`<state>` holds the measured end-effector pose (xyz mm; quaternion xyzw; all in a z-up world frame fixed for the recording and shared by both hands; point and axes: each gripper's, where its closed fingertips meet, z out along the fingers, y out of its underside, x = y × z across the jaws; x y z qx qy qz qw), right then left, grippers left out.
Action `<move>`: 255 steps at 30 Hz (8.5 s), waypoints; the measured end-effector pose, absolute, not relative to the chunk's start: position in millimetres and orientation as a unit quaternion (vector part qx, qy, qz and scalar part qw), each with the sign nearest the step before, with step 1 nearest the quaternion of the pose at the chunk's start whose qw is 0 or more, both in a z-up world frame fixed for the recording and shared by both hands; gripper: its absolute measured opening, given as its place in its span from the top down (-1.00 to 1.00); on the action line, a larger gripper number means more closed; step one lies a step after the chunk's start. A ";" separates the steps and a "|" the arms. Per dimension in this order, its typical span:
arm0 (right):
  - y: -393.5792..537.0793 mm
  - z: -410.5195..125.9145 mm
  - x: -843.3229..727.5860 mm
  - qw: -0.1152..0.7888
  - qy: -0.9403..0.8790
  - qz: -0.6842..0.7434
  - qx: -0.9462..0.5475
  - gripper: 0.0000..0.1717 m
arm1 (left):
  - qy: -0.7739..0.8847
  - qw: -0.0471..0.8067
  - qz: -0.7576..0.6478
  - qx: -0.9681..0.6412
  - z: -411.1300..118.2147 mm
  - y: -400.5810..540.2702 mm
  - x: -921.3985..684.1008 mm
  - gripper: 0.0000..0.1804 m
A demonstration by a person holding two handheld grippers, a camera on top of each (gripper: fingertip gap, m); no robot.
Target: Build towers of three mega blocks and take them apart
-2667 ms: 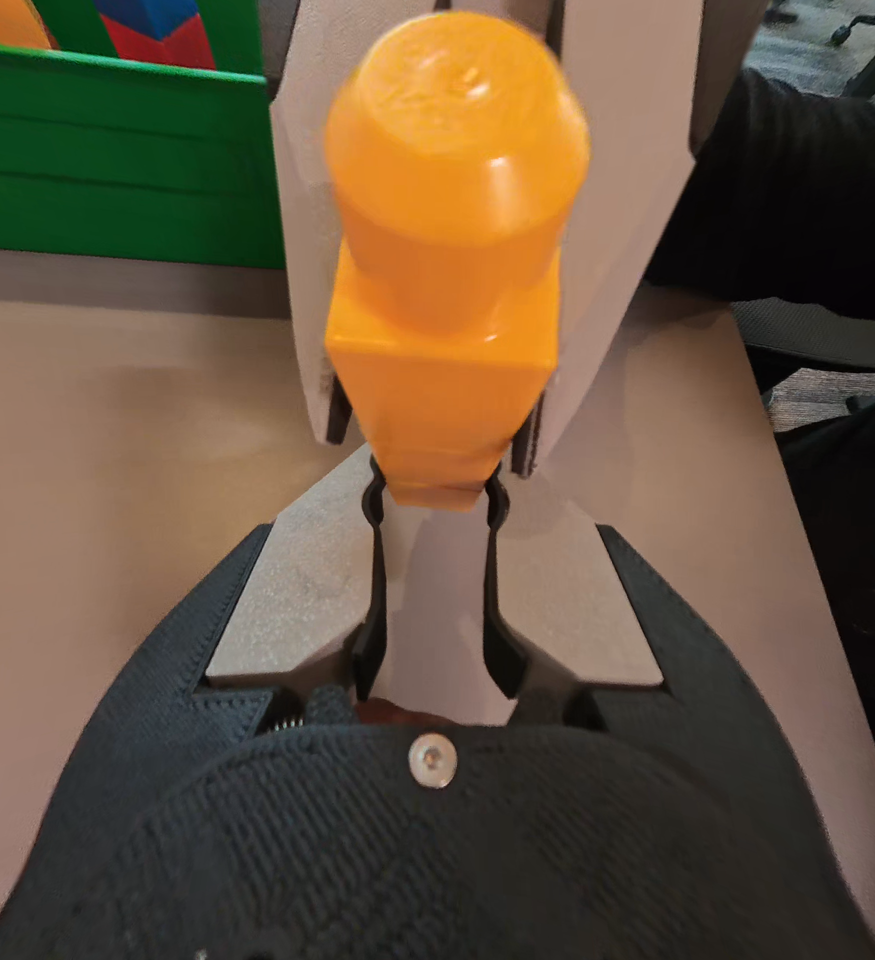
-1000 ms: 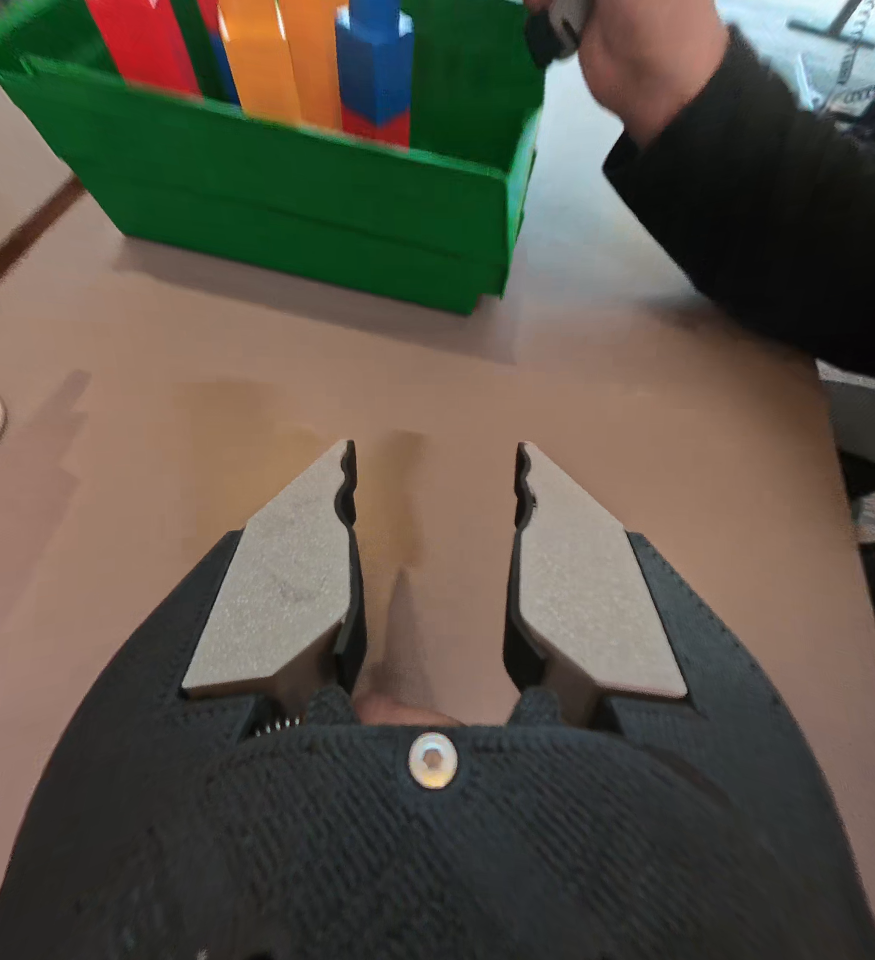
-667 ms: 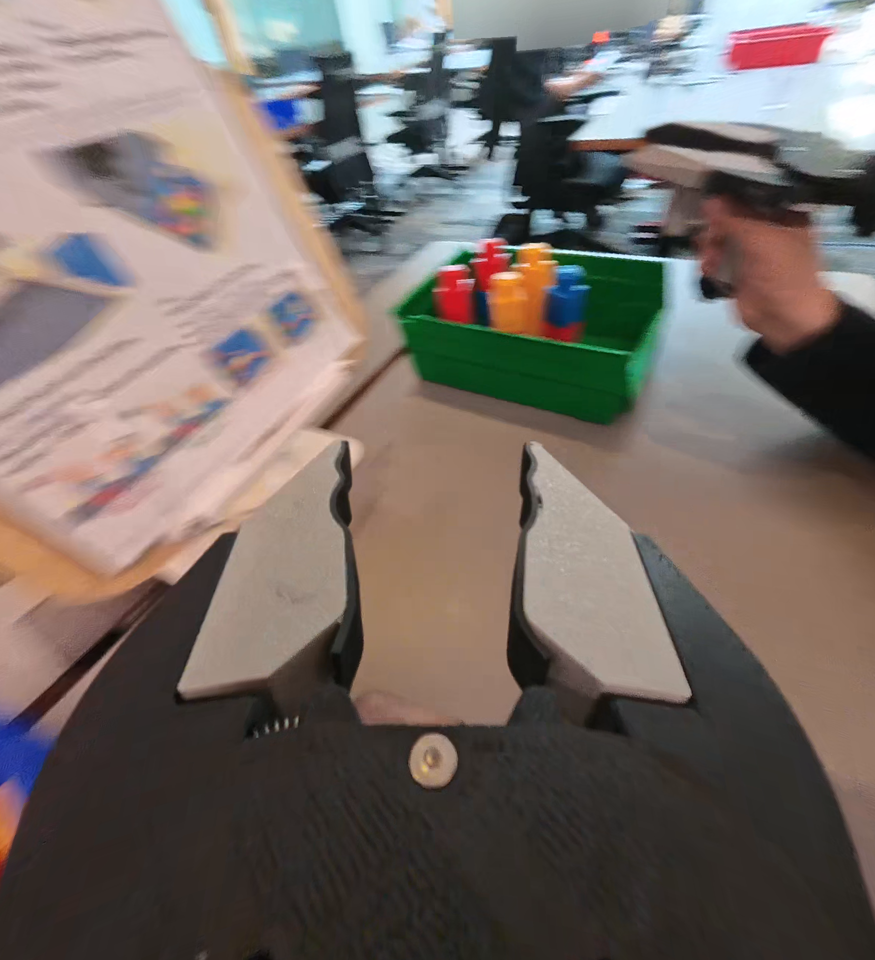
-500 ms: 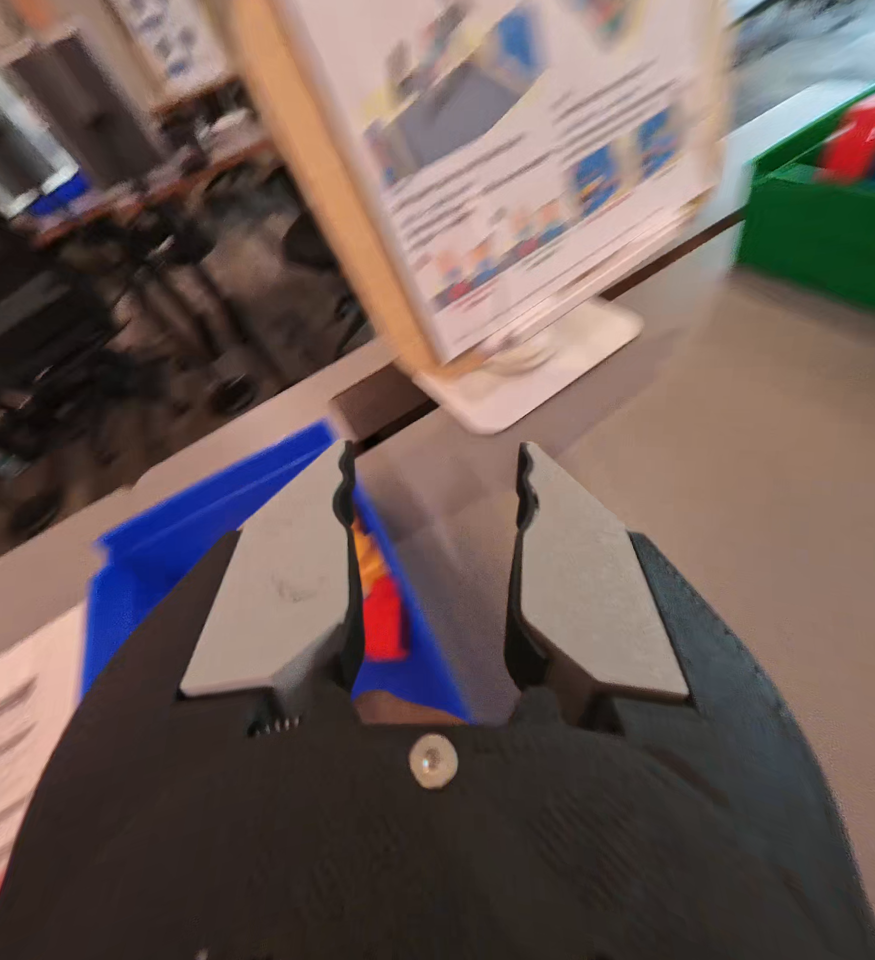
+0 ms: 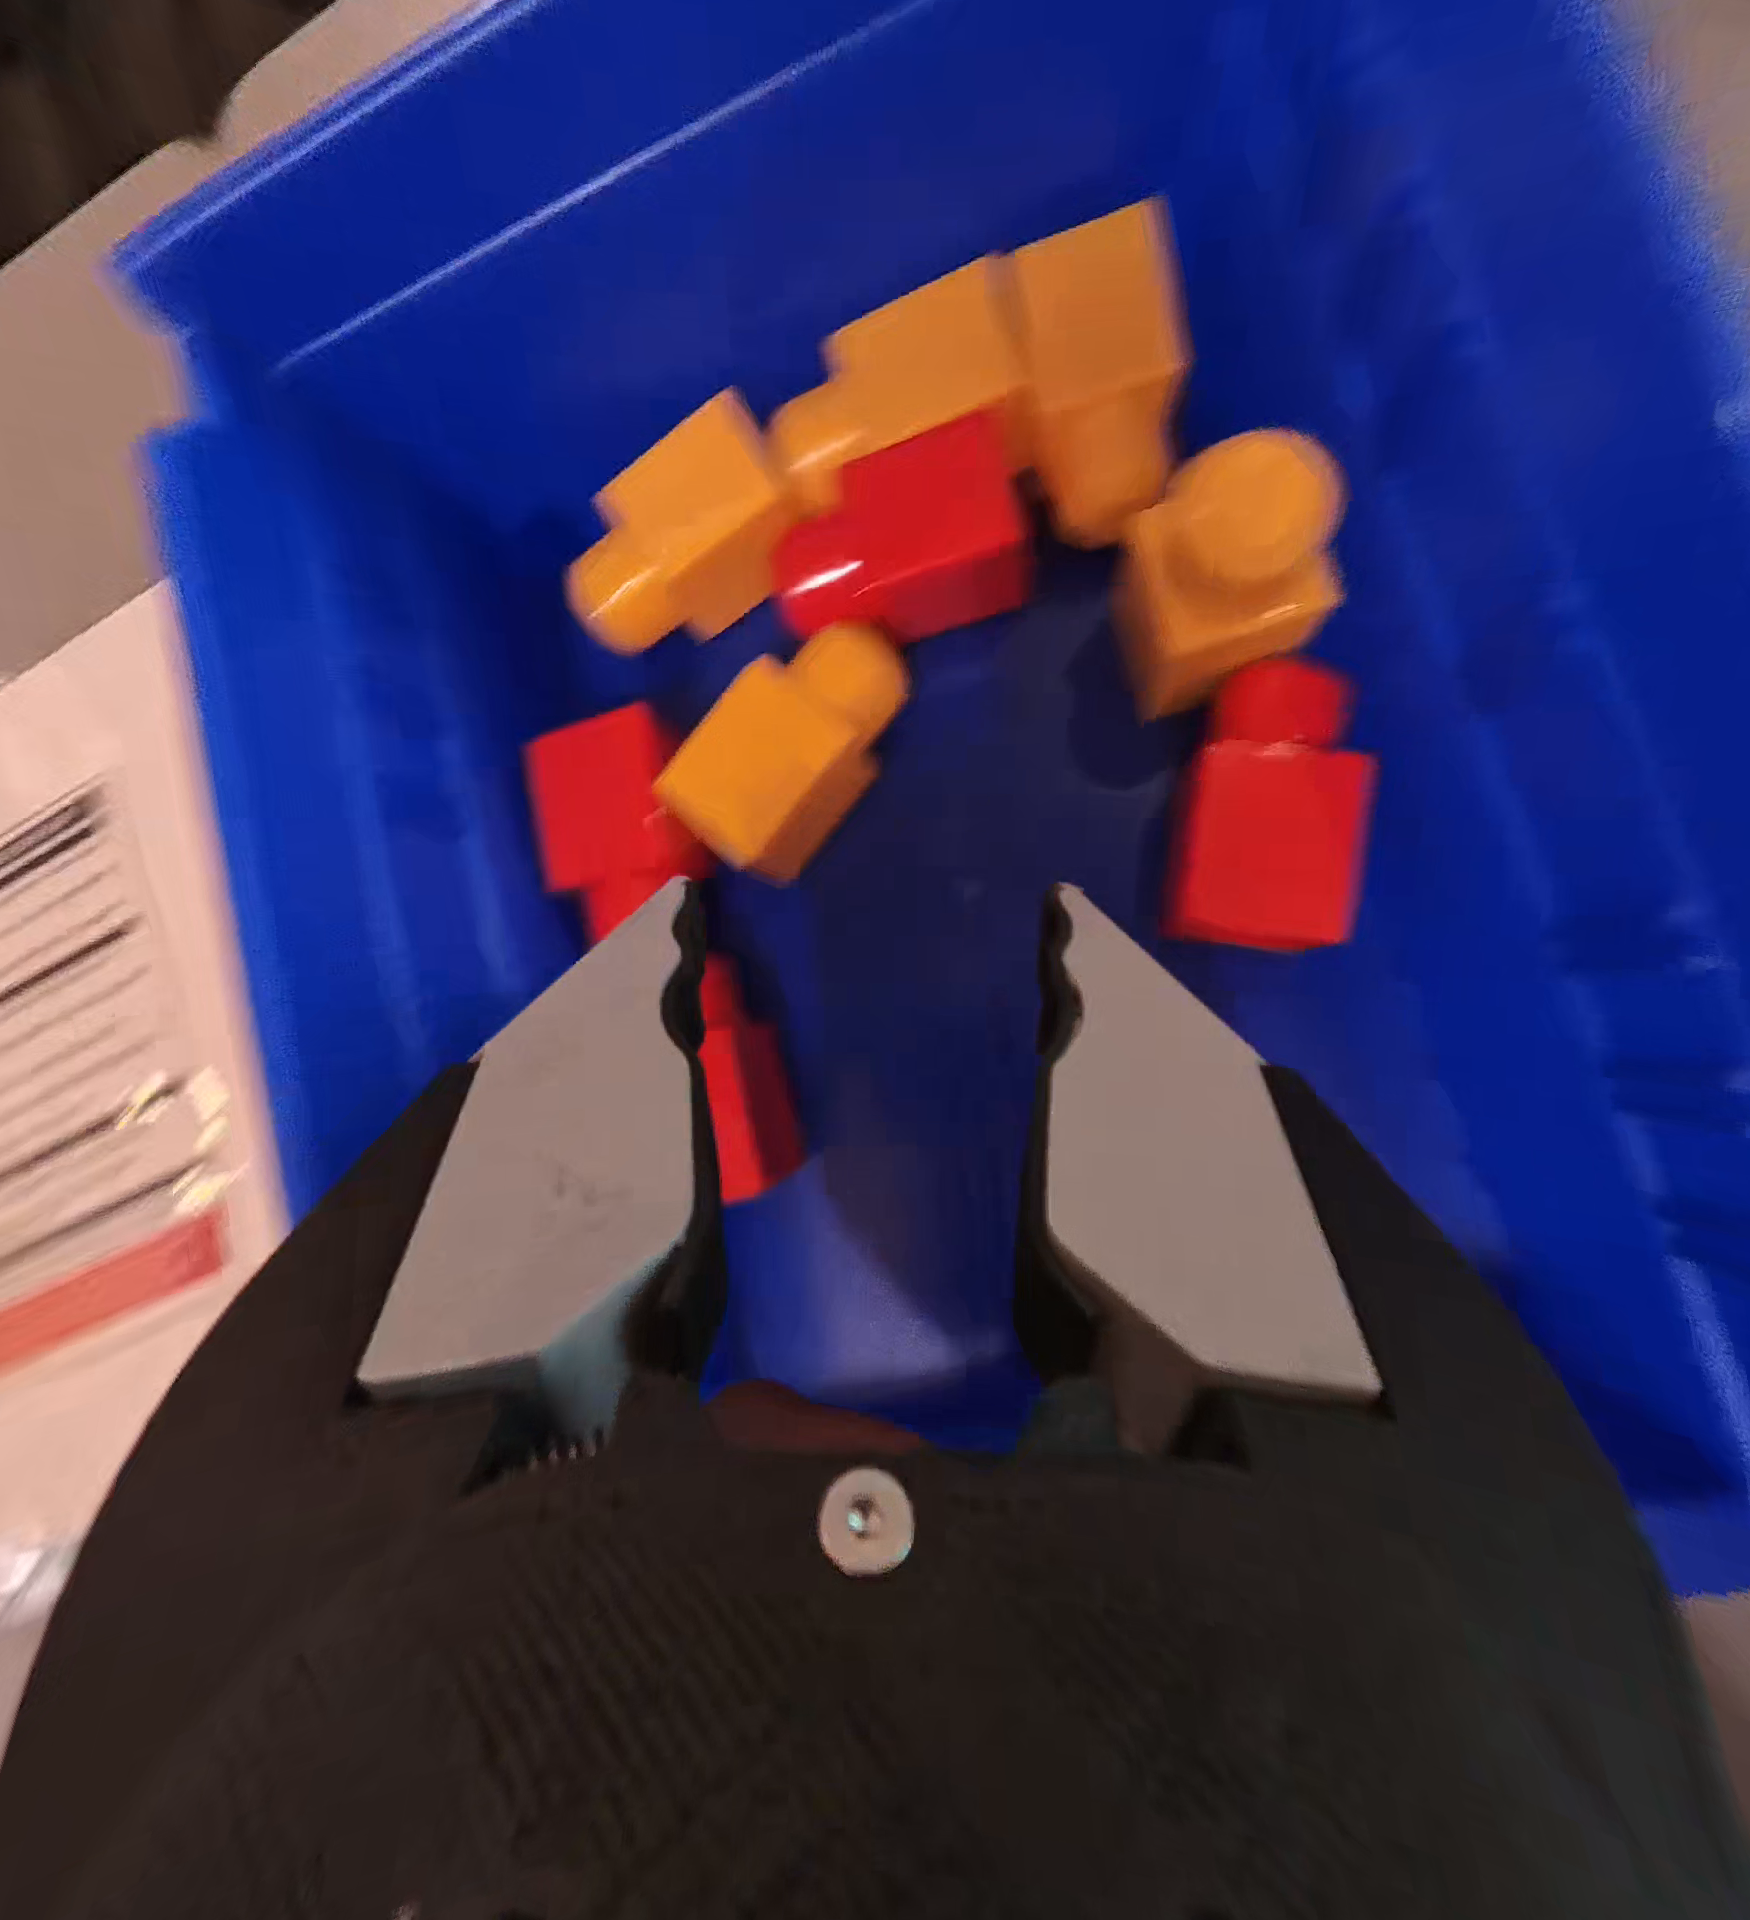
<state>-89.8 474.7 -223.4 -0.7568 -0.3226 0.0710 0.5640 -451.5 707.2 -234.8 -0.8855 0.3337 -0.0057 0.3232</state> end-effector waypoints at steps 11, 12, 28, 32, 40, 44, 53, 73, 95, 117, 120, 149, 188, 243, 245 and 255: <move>471.1 -220.2 -90.6 0.570 -0.327 0.066 -0.751 0.54 | 0.387 0.276 -0.136 -0.869 -258.5 692.6 -377.8 0.48; 470.5 -219.8 -90.1 0.570 -0.328 0.063 -0.751 0.55 | 0.386 0.277 -0.138 -0.869 -258.5 692.0 -377.7 0.49; 467.0 -211.0 -84.6 0.582 -0.323 0.058 -0.744 0.57 | 0.377 0.226 -0.014 -0.898 -278.2 689.7 -434.4 0.23; 467.4 -213.4 -85.3 0.578 -0.324 0.060 -0.746 0.58 | 0.339 0.247 -0.054 -0.906 -269.6 696.6 -434.9 0.30; 466.3 -215.0 -88.3 0.576 -0.330 0.063 -0.746 0.59 | 0.371 0.223 -0.084 -0.897 -287.4 691.3 -419.0 0.47; 467.1 -215.3 -86.8 0.576 -0.327 0.065 -0.747 0.60 | 0.390 0.224 -0.063 -0.891 -282.7 688.5 -423.4 0.61; 462.3 -222.2 -94.9 0.551 -0.326 0.125 -0.758 0.59 | 0.382 0.439 -0.037 -0.812 -143.6 679.4 -393.6 0.61; 428.9 -152.0 -103.8 0.582 -0.263 0.376 -0.672 0.54 | 0.504 0.486 -0.455 -0.550 -160.6 432.0 -124.2 0.62; 472.7 -234.4 -76.5 0.513 -0.277 0.162 -0.796 0.70 | 0.496 0.437 -0.352 -0.663 -232.7 468.3 -124.5 0.42; 462.8 -192.8 -74.1 0.595 -0.281 0.129 -0.742 0.57 | 0.257 0.617 -0.277 -0.690 -84.9 582.8 -324.7 0.42; 461.1 -191.3 -75.7 0.597 -0.285 0.130 -0.738 0.58 | 0.219 0.590 -0.246 -0.738 -91.8 629.7 -378.5 0.42; 451.8 -197.6 -91.2 0.582 -0.329 0.151 -0.728 0.58 | 0.363 0.527 -0.249 -0.727 -85.9 630.4 -329.2 0.67; 405.9 -161.6 -128.7 0.543 -0.343 0.414 -0.645 0.62 | 0.606 0.319 -0.466 -0.561 -191.3 405.8 -133.1 0.38; 428.3 -130.6 -61.9 0.615 -0.267 0.388 -0.632 0.61 | 0.701 0.261 -0.317 -0.584 -287.5 468.8 -56.9 0.40; 433.4 -137.8 -57.9 0.609 -0.266 0.376 -0.646 0.61 | 0.705 0.254 -0.311 -0.585 -290.4 466.6 -51.4 0.60; 442.2 -183.0 -67.0 0.544 -0.313 0.326 -0.707 0.61 | 0.705 0.211 -0.382 -0.559 -261.4 424.5 -44.9 0.62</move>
